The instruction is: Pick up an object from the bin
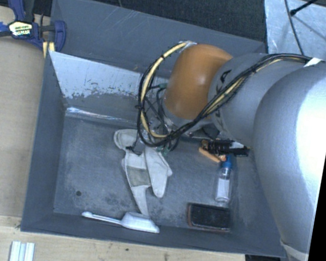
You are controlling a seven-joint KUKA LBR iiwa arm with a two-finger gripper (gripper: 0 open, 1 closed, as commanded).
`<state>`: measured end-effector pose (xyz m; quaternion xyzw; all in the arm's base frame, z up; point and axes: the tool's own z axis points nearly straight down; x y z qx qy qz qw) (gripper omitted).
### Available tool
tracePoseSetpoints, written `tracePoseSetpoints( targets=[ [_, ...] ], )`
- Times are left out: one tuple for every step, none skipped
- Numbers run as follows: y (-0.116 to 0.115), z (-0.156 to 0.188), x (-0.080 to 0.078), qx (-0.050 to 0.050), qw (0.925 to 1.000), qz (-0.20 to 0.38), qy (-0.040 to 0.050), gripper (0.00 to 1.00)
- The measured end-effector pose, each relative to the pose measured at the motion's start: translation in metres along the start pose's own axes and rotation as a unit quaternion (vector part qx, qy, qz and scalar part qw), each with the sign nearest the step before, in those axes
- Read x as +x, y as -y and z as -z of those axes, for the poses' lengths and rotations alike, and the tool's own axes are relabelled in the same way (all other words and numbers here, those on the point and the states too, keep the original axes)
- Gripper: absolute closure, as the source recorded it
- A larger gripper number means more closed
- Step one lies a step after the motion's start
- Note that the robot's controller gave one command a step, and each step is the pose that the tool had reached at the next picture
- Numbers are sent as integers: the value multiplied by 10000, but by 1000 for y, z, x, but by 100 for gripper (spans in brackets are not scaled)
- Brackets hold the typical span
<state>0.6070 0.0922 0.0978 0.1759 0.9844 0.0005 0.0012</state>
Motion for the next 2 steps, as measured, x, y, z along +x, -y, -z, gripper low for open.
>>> tracePoseSetpoints(
  targets=[
    [0, 8, 0, -3, 10000, 1, 5, 100],
    [1, 20, 1, 13, 10000, 4, -22, 100]
  ],
)
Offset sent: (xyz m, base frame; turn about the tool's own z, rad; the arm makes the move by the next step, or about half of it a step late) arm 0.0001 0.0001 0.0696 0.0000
